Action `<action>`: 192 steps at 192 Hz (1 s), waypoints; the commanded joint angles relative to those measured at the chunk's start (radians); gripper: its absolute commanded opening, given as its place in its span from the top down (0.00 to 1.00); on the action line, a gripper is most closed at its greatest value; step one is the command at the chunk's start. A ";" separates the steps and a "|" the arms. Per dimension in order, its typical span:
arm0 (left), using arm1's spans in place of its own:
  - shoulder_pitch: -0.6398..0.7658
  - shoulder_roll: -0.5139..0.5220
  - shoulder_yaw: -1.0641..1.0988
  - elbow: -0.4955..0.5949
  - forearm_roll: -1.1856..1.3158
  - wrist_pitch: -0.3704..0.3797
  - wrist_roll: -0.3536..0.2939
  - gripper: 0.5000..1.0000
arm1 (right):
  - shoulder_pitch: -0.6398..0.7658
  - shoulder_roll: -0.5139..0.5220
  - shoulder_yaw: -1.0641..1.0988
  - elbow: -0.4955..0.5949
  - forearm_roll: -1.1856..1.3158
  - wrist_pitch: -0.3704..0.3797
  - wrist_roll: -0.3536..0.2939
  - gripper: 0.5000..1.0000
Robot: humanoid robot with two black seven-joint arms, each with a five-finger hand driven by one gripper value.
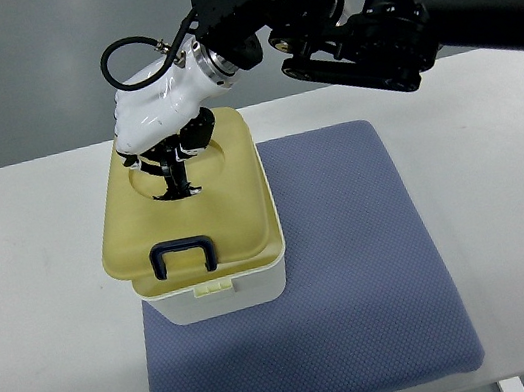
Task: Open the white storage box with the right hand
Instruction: 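Lift the yellow lid off the box with the right hand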
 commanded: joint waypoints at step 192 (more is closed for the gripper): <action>0.002 0.000 0.000 -0.003 0.001 0.000 0.000 0.00 | -0.115 -0.339 0.128 -0.245 0.206 0.190 0.000 1.00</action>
